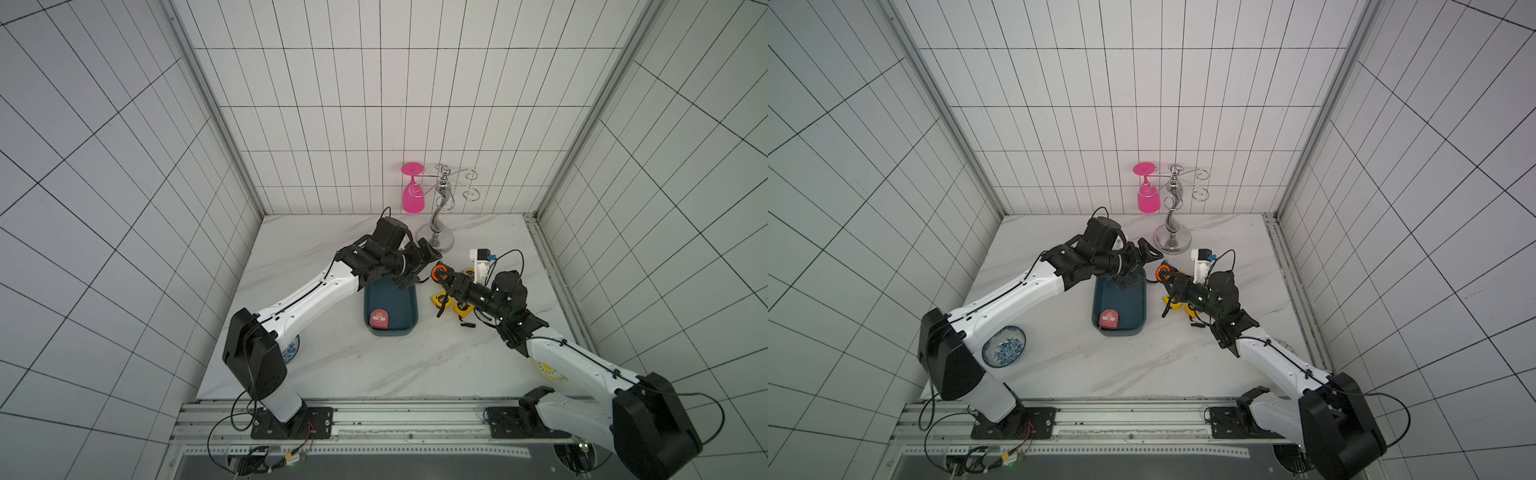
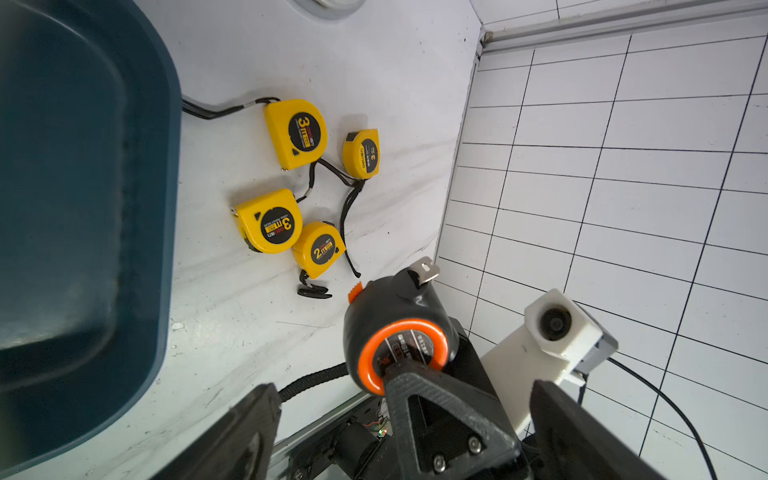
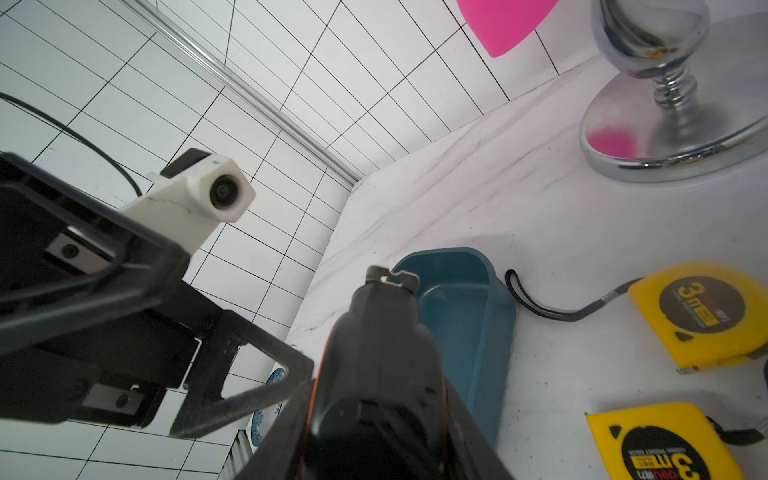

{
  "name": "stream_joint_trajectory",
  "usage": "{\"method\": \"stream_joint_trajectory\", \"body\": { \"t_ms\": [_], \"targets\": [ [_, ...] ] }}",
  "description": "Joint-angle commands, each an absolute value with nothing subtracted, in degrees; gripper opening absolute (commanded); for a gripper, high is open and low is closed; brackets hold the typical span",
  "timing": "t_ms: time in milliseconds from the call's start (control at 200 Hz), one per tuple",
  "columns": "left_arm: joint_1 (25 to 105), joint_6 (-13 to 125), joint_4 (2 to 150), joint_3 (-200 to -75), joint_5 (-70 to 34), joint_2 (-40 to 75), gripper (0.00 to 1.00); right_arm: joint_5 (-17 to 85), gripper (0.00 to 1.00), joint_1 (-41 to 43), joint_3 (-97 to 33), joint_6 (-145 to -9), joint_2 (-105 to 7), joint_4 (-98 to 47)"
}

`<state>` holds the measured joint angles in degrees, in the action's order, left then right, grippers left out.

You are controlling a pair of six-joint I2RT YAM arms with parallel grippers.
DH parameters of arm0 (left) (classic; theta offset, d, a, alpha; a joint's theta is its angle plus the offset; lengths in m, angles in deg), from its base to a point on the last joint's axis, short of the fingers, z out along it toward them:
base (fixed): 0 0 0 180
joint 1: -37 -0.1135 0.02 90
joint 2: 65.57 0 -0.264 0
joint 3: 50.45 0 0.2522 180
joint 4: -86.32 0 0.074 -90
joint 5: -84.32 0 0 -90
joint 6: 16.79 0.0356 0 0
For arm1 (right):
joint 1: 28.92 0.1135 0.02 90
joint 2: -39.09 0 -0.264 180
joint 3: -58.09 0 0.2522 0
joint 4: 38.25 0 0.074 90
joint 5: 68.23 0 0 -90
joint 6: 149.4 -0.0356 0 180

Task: Take the tape measure out of the storage box
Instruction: Place the tape measure at the center of the board.

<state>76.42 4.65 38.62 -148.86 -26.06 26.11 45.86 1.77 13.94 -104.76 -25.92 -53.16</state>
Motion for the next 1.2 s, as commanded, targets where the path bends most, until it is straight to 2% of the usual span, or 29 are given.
{"method": "stream_joint_trajectory", "body": {
  "t_ms": [0,260,655,1194],
  "targets": [
    [74.7,9.6,35.3,-147.0,-22.4,23.3,0.98,50.6,0.34,0.6,16.2,-107.0,-26.2,-51.4],
    [70.9,13.6,32.6,-142.3,-20.0,20.4,0.98,56.6,0.32,0.3,17.3,-110.9,-34.5,-51.5],
    [70.2,14.1,32.7,-139.9,-20.2,20.2,0.98,61.4,0.32,0.3,13.7,-111.5,-45.8,-48.2],
    [69.7,14.5,32.7,-138.7,-19.9,19.9,0.98,61.5,0.39,0.8,9.0,-107.5,-49.6,-37.0]
  ]
}}
